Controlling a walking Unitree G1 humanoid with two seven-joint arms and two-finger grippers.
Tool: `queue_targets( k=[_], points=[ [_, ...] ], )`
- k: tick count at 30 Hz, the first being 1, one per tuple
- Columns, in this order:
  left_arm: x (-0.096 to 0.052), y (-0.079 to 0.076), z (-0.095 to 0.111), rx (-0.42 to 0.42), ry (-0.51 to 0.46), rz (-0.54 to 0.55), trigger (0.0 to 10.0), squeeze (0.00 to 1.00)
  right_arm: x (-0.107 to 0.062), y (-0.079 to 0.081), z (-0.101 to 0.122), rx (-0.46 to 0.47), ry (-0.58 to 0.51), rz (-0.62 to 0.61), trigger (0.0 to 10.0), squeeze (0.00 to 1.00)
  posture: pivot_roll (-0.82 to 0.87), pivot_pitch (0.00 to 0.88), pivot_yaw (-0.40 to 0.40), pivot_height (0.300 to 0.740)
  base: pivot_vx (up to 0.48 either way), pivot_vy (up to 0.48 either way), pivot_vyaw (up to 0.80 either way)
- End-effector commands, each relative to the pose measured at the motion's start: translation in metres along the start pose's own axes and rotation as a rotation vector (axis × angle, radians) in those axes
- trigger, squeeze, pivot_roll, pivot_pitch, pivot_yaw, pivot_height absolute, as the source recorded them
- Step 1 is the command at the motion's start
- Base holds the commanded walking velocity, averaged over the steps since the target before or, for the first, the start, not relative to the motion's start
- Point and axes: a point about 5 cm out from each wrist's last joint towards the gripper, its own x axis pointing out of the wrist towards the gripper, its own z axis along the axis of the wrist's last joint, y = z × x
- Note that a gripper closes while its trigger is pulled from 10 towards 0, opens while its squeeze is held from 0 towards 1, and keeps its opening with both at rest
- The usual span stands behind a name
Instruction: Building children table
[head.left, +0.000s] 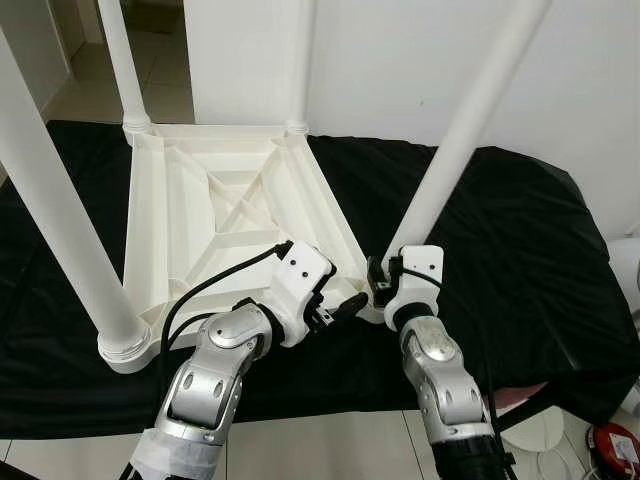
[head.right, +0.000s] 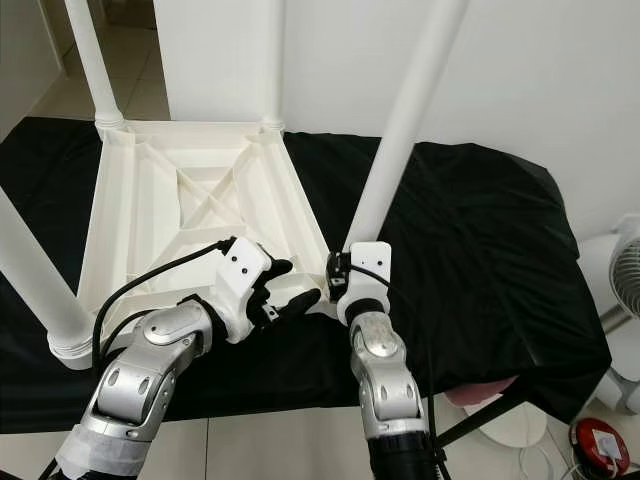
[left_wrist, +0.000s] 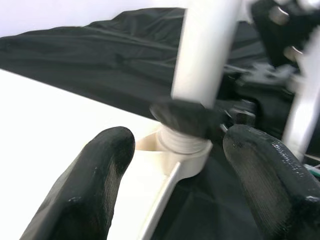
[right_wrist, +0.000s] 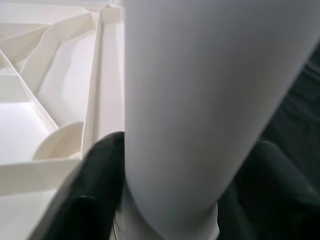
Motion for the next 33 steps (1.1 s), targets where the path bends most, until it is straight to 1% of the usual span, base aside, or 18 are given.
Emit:
queue_targets(
  k=[1,4,6,11,13,14,15,16,17,18,19,20,21,22,24,25,30,33],
  points=[
    [0.003,-0.002,0.0,0.004,-0.002,-0.009,10.0,0.0,-0.002,-0.002,-0.001,0.011,0.012,-0.024,10.0,1.0,-0.01,0.0,-0.128,0.74,0.0,0.0,0.0],
    [0.003,-0.002,0.0,0.006,0.0,-0.009,10.0,0.0,-0.002,-0.004,0.002,0.002,-0.007,-0.027,10.0,1.0,-0.01,0.0,-0.128,0.74,0.0,0.0,0.0],
    [0.005,-0.003,0.001,0.009,-0.004,-0.007,10.0,0.0,-0.002,-0.011,0.009,0.022,-0.05,-0.024,10.0,1.0,-0.01,0.0,-0.13,0.74,0.0,0.0,0.0],
    [0.007,-0.003,0.004,0.007,-0.014,-0.006,10.0,0.0,-0.002,-0.019,0.012,0.022,-0.065,-0.012,10.0,1.0,-0.01,0.0,-0.128,0.74,0.0,0.0,0.0],
    [0.008,-0.006,0.005,0.004,-0.021,-0.007,10.0,0.0,0.0,-0.023,0.012,-0.015,-0.062,0.155,10.0,0.98,-0.01,0.0,-0.122,0.74,0.0,0.0,0.0],
    [0.008,-0.006,0.005,0.004,-0.021,-0.007,10.0,0.0,0.0,-0.023,0.012,-0.015,-0.062,0.155,10.0,0.98,-0.01,0.0,-0.122,0.74,0.0,0.0,0.0],
    [0.009,-0.006,0.005,0.003,-0.022,-0.007,10.0,0.0,0.001,-0.025,0.012,-0.042,-0.063,0.236,10.0,0.0,-0.01,0.0,-0.122,0.74,0.0,0.0,0.0],
    [0.009,-0.006,0.005,0.003,-0.022,-0.007,10.0,0.0,0.001,-0.025,0.012,-0.042,-0.063,0.236,10.0,0.0,-0.01,0.0,-0.122,0.74,0.0,0.0,0.0],
    [0.01,-0.007,0.006,0.004,-0.023,-0.009,10.0,0.0,0.0,-0.027,0.012,-0.073,-0.061,0.316,10.0,0.0,-0.01,0.0,-0.119,0.74,0.0,0.0,0.0],
    [0.01,-0.007,0.006,0.004,-0.023,-0.009,10.0,0.0,0.0,-0.027,0.012,-0.073,-0.061,0.316,10.0,0.0,-0.01,0.0,-0.119,0.74,0.0,0.0,0.0],
    [0.01,-0.007,0.007,0.006,-0.026,-0.012,10.0,0.0,0.0,-0.03,0.011,-0.09,-0.047,0.394,10.0,0.0,-0.01,0.0,-0.115,0.74,0.0,0.0,0.0],
    [0.01,-0.007,0.007,0.006,-0.026,-0.012,10.0,0.0,0.0,-0.03,0.011,-0.09,-0.047,0.394,10.0,0.0,-0.01,0.0,-0.115,0.74,0.0,0.0,0.0],
    [0.011,-0.007,0.008,0.006,-0.029,-0.017,10.0,0.0,0.001,-0.032,0.012,-0.111,-0.037,0.474,10.0,0.0,-0.01,0.0,-0.109,0.74,0.0,0.0,0.0],
    [0.011,-0.007,0.008,0.006,-0.029,-0.017,10.0,0.0,0.001,-0.032,0.012,-0.111,-0.037,0.474,10.0,0.0,-0.01,0.0,-0.109,0.74,0.0,0.0,0.0],
    [0.012,-0.008,0.01,0.008,-0.033,-0.027,10.0,0.0,0.005,-0.037,0.013,-0.158,-0.028,0.593,10.0,0.0,-0.01,0.0,-0.103,0.74,0.0,0.0,0.0],
    [0.012,-0.008,0.01,0.008,-0.033,-0.027,10.0,0.0,0.005,-0.037,0.013,-0.158,-0.028,0.593,10.0,0.0,-0.01,0.0,-0.103,0.74,0.0,0.0,0.0],
    [0.013,-0.006,0.013,0.012,-0.04,-0.031,10.0,0.0,0.018,-0.039,0.014,-0.218,-0.016,0.72,10.0,0.0,-0.01,0.0,-0.103,0.74,0.0,0.0,0.0],
    [0.014,-0.006,0.014,0.013,-0.041,-0.031,10.0,0.0,0.021,-0.039,0.013,-0.226,-0.007,0.738,10.0,0.0,-0.01,0.0,-0.102,0.74,0.0,0.0,0.0]
  ],
)
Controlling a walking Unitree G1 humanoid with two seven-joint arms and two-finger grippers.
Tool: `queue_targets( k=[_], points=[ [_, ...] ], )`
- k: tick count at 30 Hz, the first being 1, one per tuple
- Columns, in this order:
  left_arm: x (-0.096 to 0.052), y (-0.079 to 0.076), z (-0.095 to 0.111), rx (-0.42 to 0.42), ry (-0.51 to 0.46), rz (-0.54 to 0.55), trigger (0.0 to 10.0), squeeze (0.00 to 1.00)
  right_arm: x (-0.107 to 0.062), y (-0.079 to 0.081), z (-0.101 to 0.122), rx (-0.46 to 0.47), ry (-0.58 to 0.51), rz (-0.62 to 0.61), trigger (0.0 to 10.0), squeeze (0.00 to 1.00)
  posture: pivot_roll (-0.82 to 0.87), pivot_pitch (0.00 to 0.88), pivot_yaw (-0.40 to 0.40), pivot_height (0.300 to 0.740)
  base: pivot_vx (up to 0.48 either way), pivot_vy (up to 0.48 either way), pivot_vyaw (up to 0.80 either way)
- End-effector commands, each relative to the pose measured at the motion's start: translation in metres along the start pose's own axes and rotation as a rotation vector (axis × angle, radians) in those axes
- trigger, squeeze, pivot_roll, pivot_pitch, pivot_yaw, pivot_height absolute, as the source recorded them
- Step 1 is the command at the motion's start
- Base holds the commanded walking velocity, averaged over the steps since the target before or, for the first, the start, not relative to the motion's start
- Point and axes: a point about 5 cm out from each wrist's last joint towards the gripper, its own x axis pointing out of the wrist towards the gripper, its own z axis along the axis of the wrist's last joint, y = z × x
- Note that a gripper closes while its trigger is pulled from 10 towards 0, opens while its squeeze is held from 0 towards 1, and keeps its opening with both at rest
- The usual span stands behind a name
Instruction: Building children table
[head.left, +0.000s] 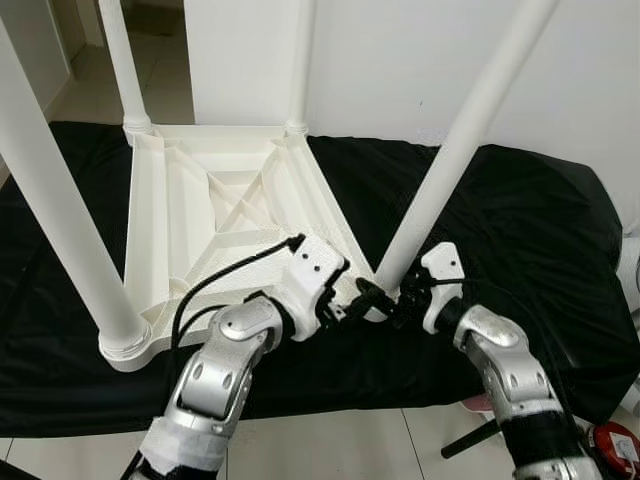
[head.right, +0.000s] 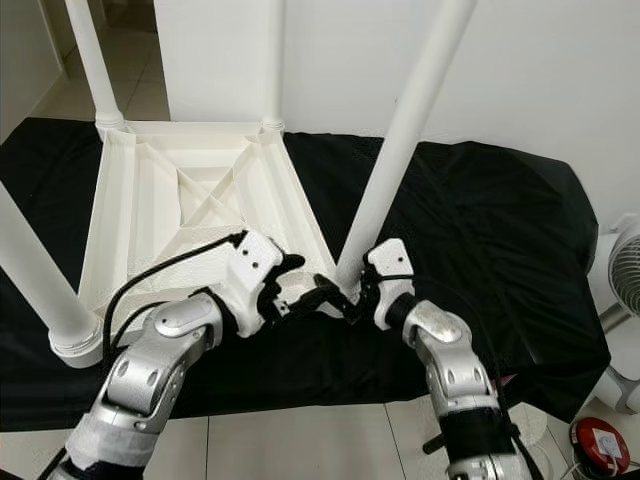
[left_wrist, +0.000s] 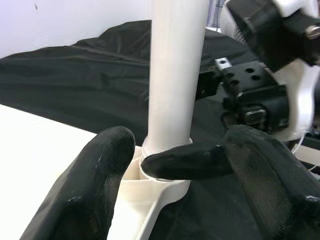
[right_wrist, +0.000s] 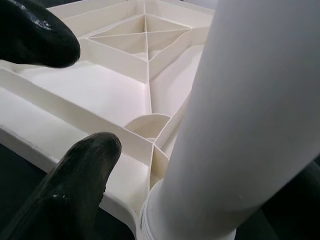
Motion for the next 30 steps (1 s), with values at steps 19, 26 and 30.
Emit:
queue_targets(
  k=[19,26,30],
  points=[
    [-0.003,-0.006,-0.009,-0.01,0.041,-0.008,10.0,0.0,0.024,-0.004,-0.028,0.061,0.062,0.102,0.0,0.0,0.02,0.0,-0.117,0.74,0.0,0.0,0.0],
    [-0.002,-0.005,-0.008,-0.009,0.038,-0.005,10.0,0.0,0.024,-0.005,-0.032,0.07,0.062,0.107,0.0,0.0,0.02,0.0,-0.118,0.74,0.0,0.0,0.0],
    [-0.002,-0.006,-0.007,-0.012,0.035,-0.006,10.0,0.0,0.018,-0.004,-0.036,0.073,0.061,0.1,0.0,0.0,0.01,0.0,-0.124,0.74,0.0,0.0,0.0]
  ],
)
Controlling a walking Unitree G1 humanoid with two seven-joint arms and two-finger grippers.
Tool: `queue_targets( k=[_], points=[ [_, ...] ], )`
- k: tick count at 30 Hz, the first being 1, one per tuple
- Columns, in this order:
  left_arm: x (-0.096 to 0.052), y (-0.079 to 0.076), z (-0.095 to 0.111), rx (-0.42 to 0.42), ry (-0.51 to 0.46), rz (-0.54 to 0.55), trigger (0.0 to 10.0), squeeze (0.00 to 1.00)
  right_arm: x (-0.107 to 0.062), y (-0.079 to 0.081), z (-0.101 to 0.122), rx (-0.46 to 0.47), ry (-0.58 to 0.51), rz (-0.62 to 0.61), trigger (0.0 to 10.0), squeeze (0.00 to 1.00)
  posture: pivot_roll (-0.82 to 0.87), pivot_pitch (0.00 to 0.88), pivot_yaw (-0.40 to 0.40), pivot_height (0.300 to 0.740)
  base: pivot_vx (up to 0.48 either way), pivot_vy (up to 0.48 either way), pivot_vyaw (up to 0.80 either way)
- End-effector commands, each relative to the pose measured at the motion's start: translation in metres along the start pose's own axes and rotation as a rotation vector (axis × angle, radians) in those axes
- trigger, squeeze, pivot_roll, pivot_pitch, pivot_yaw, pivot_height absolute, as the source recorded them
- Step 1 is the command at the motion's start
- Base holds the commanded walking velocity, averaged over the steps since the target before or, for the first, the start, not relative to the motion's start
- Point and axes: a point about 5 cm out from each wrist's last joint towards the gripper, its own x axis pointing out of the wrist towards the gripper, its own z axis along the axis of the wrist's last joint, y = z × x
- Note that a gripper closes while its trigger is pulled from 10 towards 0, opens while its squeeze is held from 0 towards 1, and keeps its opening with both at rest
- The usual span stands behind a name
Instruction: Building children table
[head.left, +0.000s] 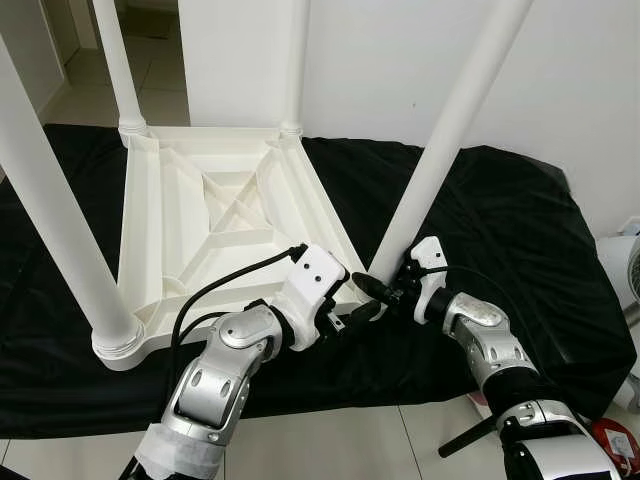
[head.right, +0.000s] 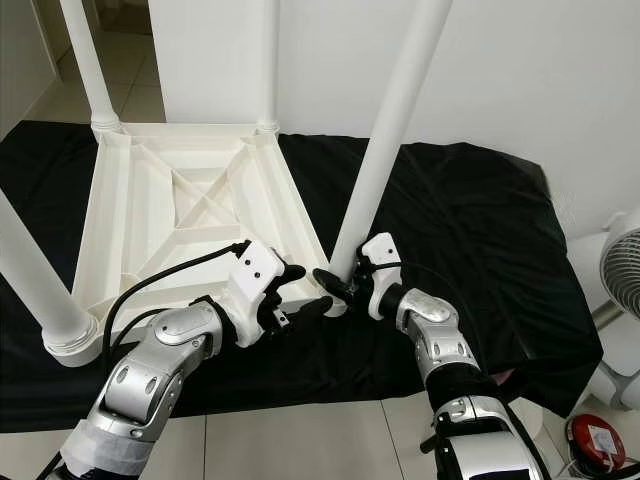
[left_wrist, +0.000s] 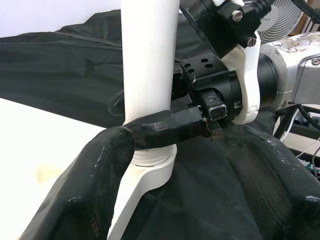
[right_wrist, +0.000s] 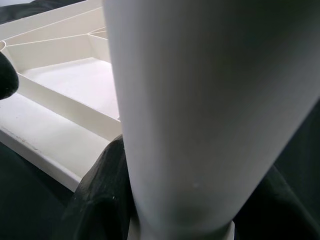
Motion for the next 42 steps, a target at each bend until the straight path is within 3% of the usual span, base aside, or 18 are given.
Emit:
queue_targets(
  k=[1,2,14,17,18,20,21,23,25,36,37,38,39,42],
  points=[
    [0.002,-0.001,0.004,0.002,-0.008,0.014,10.0,0.0,-0.004,0.007,-0.014,-0.004,0.054,0.024,0.0,0.0,0.01,0.0,-0.124,0.74,0.0,0.0,0.0],
    [0.003,-0.002,0.004,-0.001,-0.009,0.013,10.0,0.0,-0.006,0.008,-0.015,-0.004,0.049,0.019,10.0,0.0,0.01,0.0,-0.125,0.74,0.0,0.0,0.0],
    [0.003,-0.005,0.001,-0.016,-0.009,0.014,10.0,0.0,-0.007,0.027,-0.007,0.042,-0.047,-0.208,10.0,0.0,-0.01,0.0,-0.137,0.74,0.0,0.0,0.0],
    [0.0,-0.002,-0.006,-0.03,0.009,0.028,10.0,0.0,-0.012,0.036,-0.008,0.084,-0.058,-0.354,10.0,0.0,-0.02,0.0,-0.135,0.74,0.0,0.0,0.0],
    [-0.002,0.0,-0.01,-0.031,0.02,0.034,10.0,0.0,-0.016,0.038,-0.01,0.116,-0.048,-0.458,10.0,0.0,-0.02,0.0,-0.13,0.74,0.0,0.0,0.0],
    [-0.002,0.0,-0.01,-0.031,0.02,0.034,10.0,0.0,-0.016,0.038,-0.01,0.116,-0.048,-0.458,10.0,0.0,-0.02,0.0,-0.13,0.74,0.0,0.0,0.0],
    [-0.004,0.003,-0.012,-0.028,0.03,0.04,10.0,0.0,-0.02,0.042,-0.012,0.132,-0.039,-0.577,10.0,0.0,-0.02,0.0,-0.127,0.74,0.0,0.0,0.0],
    [-0.004,0.003,-0.012,-0.028,0.03,0.04,10.0,0.0,-0.02,0.042,-0.012,0.132,-0.039,-0.577,10.0,0.0,-0.02,0.0,-0.127,0.74,0.0,0.0,0.0],
    [-0.007,0.008,-0.015,-0.02,0.046,0.048,10.0,0.0,-0.029,0.049,-0.012,0.139,-0.031,-0.768,10.0,0.0,-0.02,0.0,-0.122,0.74,0.0,0.0,0.0],
    [-0.008,0.011,-0.015,-0.008,0.052,0.048,10.0,0.0,-0.037,0.056,-0.007,0.157,0.003,-0.902,10.0,0.01,-0.02,0.0,-0.117,0.74,0.0,0.0,0.0],
    [-0.008,0.011,-0.014,-0.006,0.051,0.046,10.0,0.0,-0.037,0.057,-0.006,0.161,0.003,-0.905,10.0,0.71,-0.02,0.0,-0.117,0.74,0.0,0.0,0.0],
    [-0.008,0.011,-0.014,-0.006,0.051,0.046,10.0,0.0,-0.037,0.057,-0.006,0.161,0.003,-0.905,10.0,0.71,-0.02,0.0,-0.117,0.74,0.0,0.0,0.0],
    [-0.008,0.011,-0.014,-0.001,0.049,0.046,10.0,0.0,-0.036,0.057,-0.003,0.158,-0.029,-0.887,10.0,1.0,-0.01,0.0,-0.125,0.74,0.0,0.0,0.0],
    [-0.01,0.012,-0.013,0.007,0.045,0.053,10.0,0.0,-0.038,0.056,0.005,0.166,-0.088,-0.879,10.0,1.0,-0.01,0.0,-0.131,0.74,0.0,0.0,0.0]
  ],
)
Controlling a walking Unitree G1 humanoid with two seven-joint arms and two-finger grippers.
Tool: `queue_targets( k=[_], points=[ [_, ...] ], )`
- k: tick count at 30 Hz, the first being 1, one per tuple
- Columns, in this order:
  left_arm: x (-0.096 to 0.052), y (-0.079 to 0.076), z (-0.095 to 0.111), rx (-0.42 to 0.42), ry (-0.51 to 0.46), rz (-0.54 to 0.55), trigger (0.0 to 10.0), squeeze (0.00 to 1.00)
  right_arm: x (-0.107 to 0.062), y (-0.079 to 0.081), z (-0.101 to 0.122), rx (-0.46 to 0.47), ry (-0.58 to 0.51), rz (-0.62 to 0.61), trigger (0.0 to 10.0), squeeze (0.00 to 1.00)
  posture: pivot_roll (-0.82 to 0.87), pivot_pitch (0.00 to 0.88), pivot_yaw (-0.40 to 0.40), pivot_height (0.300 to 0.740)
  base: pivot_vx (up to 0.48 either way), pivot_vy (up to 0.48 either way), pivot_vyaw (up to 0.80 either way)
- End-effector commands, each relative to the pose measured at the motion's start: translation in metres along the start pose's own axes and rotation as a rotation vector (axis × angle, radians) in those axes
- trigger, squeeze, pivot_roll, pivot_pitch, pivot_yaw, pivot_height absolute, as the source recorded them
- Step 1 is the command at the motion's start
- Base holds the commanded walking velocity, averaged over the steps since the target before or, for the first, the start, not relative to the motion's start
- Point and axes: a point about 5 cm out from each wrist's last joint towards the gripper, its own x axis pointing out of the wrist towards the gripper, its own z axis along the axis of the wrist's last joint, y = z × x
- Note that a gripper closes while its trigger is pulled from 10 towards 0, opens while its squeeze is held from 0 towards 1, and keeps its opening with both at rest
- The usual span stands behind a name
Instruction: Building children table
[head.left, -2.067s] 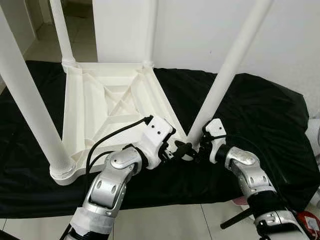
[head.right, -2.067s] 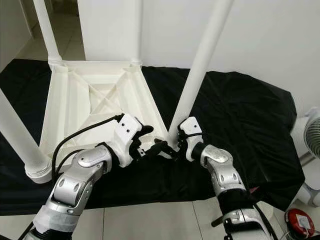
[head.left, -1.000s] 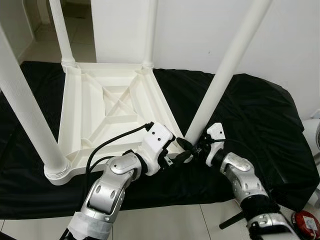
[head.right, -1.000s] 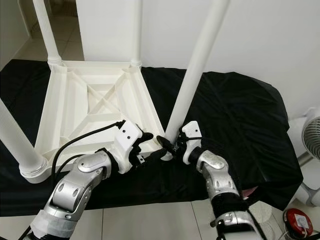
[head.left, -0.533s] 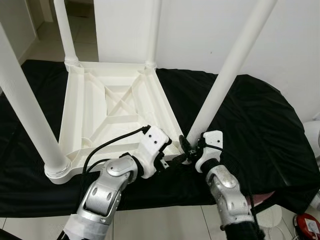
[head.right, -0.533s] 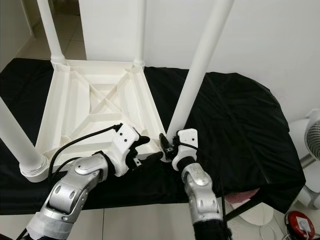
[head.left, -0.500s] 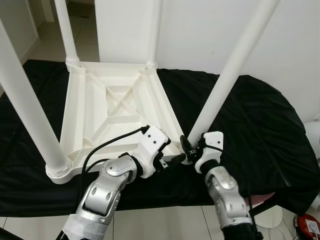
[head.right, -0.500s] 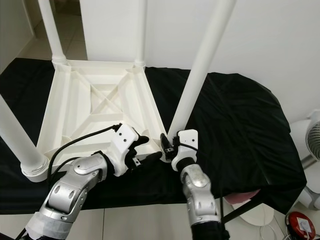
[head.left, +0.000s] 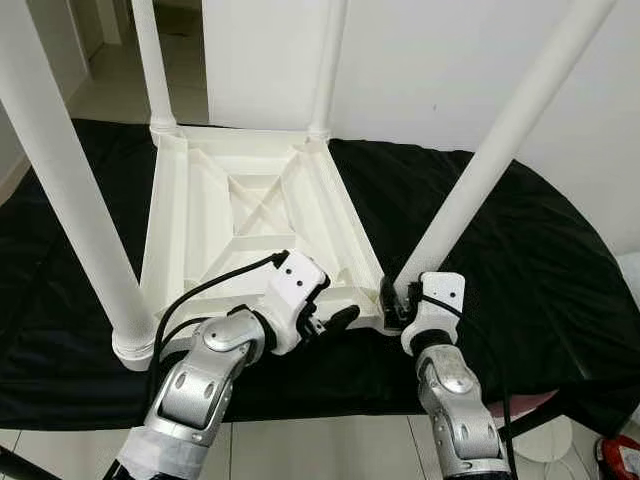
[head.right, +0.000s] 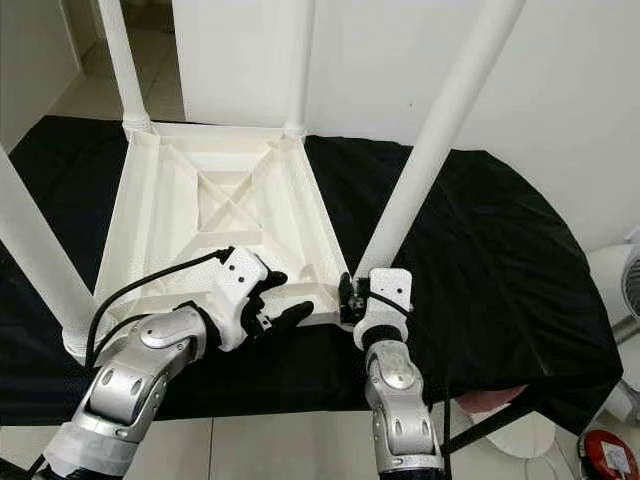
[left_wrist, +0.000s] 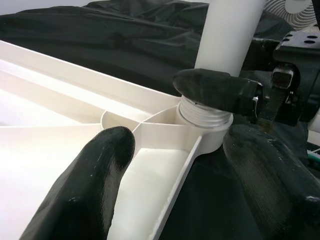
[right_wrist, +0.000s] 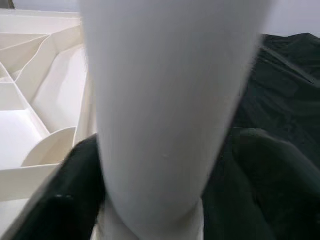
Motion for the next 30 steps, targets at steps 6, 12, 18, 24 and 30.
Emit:
queue_targets(
  k=[6,12,18,24,30],
  points=[
    [0.001,0.0,0.003,0.014,-0.017,0.029,10.0,0.0,0.0,-0.01,0.006,0.05,-0.035,0.038,10.0,1.0,-0.01,0.0,-0.131,0.74,0.0,0.0,0.0],
    [0.003,-0.001,0.005,0.017,-0.026,0.027,10.0,0.0,0.007,-0.024,0.008,0.043,-0.03,0.171,10.0,1.0,-0.02,0.0,-0.12,0.74,0.0,0.0,0.0],
    [0.005,-0.003,0.005,0.038,-0.03,0.013,10.0,0.0,0.016,-0.031,0.009,0.023,-0.008,0.348,10.0,0.0,-0.02,0.0,-0.117,0.74,0.0,0.0,0.0],
    [0.007,-0.004,0.005,0.047,-0.032,0.002,10.0,0.0,0.025,-0.029,0.009,-0.04,0.019,0.59,10.0,0.0,-0.01,0.0,-0.119,0.74,0.0,0.0,0.0],
    [0.01,-0.01,0.008,0.049,-0.043,-0.016,10.0,0.0,0.038,-0.031,0.008,-0.13,0.067,0.762,10.0,0.0,0.0,0.0,-0.12,0.74,0.0,0.0,0.0]
  ],
)
